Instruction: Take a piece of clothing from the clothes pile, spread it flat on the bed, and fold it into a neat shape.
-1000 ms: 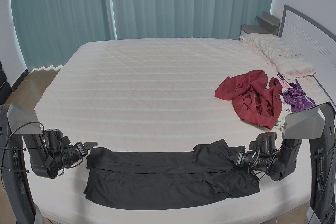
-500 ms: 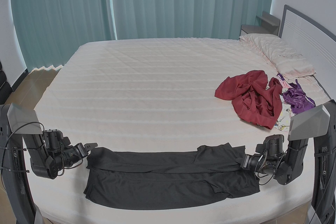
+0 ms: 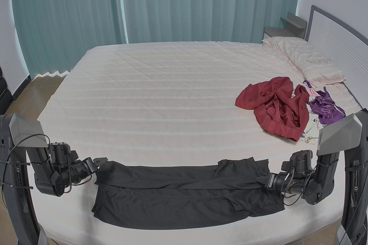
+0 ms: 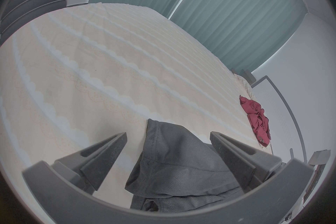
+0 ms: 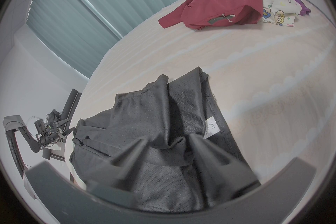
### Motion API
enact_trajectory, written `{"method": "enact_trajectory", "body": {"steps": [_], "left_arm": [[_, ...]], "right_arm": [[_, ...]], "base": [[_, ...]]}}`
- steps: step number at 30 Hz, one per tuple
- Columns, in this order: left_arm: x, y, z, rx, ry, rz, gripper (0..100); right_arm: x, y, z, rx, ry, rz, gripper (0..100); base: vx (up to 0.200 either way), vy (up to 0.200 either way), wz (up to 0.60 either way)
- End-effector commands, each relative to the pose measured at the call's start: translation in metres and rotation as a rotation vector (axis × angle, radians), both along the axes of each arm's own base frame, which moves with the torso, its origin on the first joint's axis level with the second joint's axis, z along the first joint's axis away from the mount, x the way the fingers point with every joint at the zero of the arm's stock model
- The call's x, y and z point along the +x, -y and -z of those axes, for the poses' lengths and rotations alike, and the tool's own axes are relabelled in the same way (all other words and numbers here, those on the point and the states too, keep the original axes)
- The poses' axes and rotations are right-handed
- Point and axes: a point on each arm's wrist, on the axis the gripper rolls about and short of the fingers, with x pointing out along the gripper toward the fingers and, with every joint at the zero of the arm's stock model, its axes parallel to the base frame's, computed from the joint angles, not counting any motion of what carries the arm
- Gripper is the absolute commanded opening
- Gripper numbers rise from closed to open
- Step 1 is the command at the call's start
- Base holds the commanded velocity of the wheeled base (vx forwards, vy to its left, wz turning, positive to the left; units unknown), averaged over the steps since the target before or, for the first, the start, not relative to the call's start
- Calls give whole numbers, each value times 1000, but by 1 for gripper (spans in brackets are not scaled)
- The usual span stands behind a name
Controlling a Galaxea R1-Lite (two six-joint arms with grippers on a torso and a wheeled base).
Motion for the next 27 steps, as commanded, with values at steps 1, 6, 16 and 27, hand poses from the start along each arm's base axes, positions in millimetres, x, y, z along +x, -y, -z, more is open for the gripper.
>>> {"method": "enact_trajectory", "body": {"steps": [1,6,16,27], "left_arm": [[-1,0,1,2,-6,-4,100],[-9,4,5,64,-25,47,100],[-19,20,10,138,-61,70,100],[-27,23,3,200,8,115,100]], "right_arm": [[-1,0,-1,0,0,-2,100],[1,1,-6,8,19,8,100],[3,4,-5,12,42,19,100],[1,1,-6,12,41,11,100]], "base": [[0,0,0],[0,0,0],[0,0,0],[0,0,0]]}}
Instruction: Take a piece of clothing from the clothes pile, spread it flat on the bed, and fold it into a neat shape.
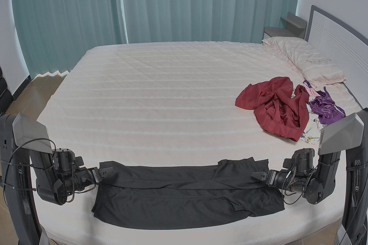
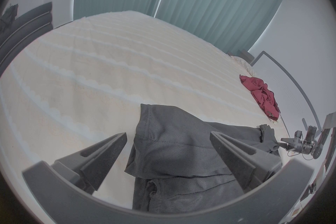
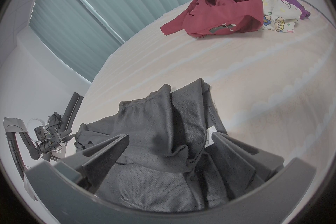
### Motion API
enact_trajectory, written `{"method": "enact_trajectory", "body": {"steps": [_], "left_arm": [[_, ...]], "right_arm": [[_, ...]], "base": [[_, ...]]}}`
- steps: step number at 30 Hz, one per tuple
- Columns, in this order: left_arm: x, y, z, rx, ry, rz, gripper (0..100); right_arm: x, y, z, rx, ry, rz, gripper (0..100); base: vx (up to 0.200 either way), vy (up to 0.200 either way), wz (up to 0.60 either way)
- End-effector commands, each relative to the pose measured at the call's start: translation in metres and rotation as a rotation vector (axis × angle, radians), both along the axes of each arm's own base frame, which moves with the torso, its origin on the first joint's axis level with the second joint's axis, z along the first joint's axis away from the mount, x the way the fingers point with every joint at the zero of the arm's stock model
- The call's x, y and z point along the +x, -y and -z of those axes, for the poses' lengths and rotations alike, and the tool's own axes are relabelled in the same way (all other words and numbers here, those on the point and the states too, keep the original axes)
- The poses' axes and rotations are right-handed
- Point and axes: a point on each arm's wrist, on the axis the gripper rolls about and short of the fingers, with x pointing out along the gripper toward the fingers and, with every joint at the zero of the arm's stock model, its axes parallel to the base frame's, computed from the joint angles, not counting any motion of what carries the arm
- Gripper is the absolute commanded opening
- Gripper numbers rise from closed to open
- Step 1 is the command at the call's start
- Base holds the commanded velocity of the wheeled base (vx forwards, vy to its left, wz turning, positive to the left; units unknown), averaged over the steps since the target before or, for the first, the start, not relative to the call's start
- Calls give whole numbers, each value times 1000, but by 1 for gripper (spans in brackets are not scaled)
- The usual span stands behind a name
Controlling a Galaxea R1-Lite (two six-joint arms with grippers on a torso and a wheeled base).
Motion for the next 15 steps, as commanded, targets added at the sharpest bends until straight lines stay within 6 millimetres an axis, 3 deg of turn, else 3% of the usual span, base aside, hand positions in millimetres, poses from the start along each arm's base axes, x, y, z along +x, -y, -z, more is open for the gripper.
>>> {"method": "enact_trajectory", "body": {"steps": [1,6,7,15], "left_arm": [[-5,2,1,6,-2,10,100],[-10,3,8,19,-30,26,100],[-11,3,10,31,-36,36,0],[-16,-7,13,103,-39,62,0]], "right_arm": [[-1,-1,0,1,-2,-2,100],[-1,-1,0,1,0,-4,100],[-1,-1,0,0,0,-5,100],[-1,-1,0,-1,-3,-5,100]], "base": [[0,0,0],[0,0,0],[0,0,0],[0,0,0]]}}
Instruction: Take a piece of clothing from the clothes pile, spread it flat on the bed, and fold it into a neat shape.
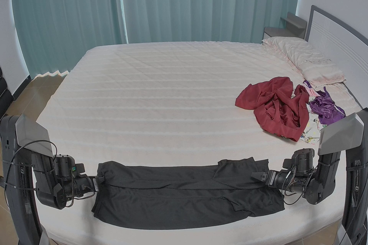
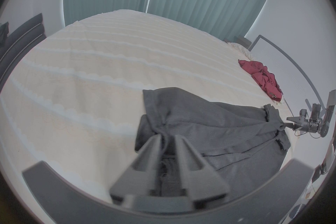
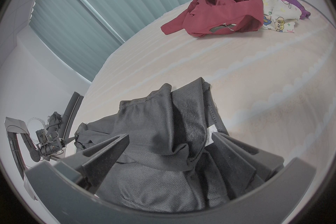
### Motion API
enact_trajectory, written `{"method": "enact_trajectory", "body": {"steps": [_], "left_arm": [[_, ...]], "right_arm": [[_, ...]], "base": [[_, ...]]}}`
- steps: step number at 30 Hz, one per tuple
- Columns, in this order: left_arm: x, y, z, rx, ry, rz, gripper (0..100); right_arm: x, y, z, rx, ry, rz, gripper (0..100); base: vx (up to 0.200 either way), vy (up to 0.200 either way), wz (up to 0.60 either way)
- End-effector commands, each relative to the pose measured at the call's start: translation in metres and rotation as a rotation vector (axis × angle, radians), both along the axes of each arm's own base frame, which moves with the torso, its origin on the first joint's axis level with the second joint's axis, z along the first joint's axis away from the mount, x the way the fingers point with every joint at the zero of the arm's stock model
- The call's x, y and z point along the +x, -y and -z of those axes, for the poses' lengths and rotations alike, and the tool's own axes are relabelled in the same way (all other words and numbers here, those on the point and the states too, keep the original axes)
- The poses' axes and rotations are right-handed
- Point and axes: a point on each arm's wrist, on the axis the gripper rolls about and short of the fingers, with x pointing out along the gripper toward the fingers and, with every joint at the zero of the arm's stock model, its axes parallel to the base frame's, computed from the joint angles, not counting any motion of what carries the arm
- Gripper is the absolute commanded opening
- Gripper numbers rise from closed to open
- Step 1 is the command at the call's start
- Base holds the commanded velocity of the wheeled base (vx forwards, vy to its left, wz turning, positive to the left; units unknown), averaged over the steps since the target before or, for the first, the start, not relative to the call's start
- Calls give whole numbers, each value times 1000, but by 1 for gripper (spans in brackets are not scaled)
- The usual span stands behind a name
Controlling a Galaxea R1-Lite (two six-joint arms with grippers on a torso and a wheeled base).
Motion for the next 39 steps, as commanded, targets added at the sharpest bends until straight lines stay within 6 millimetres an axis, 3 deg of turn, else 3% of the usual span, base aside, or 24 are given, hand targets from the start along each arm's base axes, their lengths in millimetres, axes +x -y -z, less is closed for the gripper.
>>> {"method": "enact_trajectory", "body": {"steps": [1,14,18,25,29,39], "left_arm": [[-2,-6,2,3,-5,-16,0],[-9,-9,-21,-21,58,13,0],[-15,-20,-27,-23,126,10,0],[-43,-19,-29,-59,117,185,0],[-45,-19,-25,-29,128,232,0],[-51,-45,3,43,83,209,0]], "right_arm": [[0,0,1,-1,-3,-1,100],[0,5,0,-3,-2,16,100],[0,7,0,-2,-4,22,100],[-1,7,1,-5,-13,21,100],[-1,8,2,-5,-16,25,100],[4,19,4,2,-18,65,100]], "base": [[0,0,0],[0,0,0],[0,0,0],[0,0,0],[0,0,0],[0,0,0]]}}
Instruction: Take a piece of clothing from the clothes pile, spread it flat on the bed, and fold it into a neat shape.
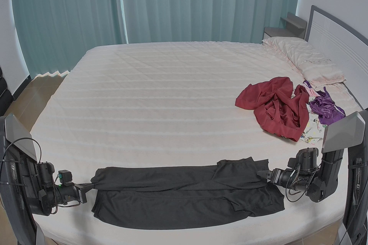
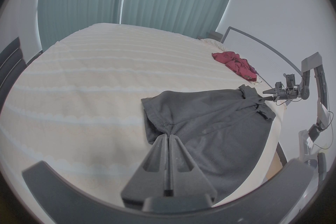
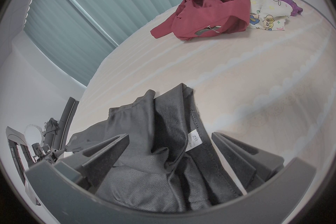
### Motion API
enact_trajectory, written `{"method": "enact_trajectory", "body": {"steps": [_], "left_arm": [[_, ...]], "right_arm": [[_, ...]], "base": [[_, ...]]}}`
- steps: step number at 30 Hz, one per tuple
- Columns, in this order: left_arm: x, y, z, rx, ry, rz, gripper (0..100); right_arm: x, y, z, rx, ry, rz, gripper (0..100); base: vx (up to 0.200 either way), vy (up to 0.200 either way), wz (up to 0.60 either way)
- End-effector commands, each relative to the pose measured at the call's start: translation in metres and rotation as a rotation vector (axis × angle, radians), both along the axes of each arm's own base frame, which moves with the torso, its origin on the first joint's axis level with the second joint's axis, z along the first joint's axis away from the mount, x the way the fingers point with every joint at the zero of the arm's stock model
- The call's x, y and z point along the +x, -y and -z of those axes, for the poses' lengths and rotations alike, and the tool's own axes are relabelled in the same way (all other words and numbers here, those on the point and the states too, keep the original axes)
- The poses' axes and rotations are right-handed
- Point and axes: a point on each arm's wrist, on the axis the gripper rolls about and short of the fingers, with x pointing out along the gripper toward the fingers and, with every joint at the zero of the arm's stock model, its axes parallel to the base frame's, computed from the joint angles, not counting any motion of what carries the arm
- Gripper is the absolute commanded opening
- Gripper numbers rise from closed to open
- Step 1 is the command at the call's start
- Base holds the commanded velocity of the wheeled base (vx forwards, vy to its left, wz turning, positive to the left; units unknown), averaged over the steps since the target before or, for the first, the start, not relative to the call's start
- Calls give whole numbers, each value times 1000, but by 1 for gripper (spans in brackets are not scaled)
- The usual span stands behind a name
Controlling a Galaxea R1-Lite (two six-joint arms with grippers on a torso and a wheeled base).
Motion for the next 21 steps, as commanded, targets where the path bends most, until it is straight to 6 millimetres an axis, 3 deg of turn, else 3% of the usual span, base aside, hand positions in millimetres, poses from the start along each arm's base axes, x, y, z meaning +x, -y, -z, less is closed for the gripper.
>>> {"method": "enact_trajectory", "body": {"steps": [1,8,13,21], "left_arm": [[-4,-11,15,1,-35,-39,0],[-7,-13,26,-31,-68,-35,0],[-6,-12,26,-31,-66,-24,0],[-6,-12,26,-32,-64,-22,0]], "right_arm": [[2,3,2,2,-3,9,100],[2,-2,2,36,-11,8,100],[1,-20,9,61,-39,-26,100],[6,-26,13,54,-33,-36,100]], "base": [[0,0,0],[0,0,0],[0,0,0],[0,0,0]]}}
